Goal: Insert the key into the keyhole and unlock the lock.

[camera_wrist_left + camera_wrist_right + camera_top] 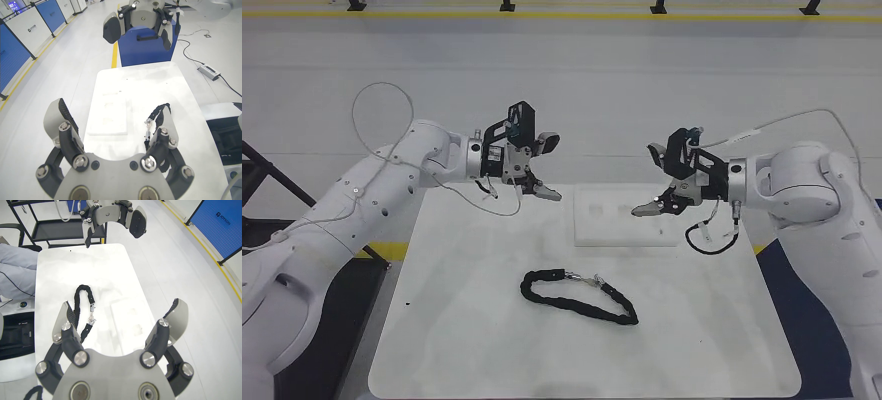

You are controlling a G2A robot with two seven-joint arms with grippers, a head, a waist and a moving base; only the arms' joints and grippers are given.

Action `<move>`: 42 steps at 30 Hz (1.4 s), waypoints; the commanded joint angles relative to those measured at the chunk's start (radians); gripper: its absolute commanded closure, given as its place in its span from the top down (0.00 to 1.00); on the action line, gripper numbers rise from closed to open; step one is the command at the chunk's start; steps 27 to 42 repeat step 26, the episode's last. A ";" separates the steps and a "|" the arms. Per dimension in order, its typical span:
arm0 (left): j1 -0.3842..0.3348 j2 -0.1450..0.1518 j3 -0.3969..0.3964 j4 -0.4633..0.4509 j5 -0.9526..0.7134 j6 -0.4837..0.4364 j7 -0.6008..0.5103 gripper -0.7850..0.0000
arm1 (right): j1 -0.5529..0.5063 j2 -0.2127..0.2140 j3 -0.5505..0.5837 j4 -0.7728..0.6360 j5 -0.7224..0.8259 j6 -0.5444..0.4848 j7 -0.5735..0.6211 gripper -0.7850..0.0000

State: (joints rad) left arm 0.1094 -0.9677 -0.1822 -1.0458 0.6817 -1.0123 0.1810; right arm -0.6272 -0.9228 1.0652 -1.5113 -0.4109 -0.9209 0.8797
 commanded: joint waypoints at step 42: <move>-0.013 -0.015 0.012 0.000 -0.115 0.000 -0.039 1.00 | 0.035 0.000 -0.029 0.035 0.044 -0.017 0.002 1.00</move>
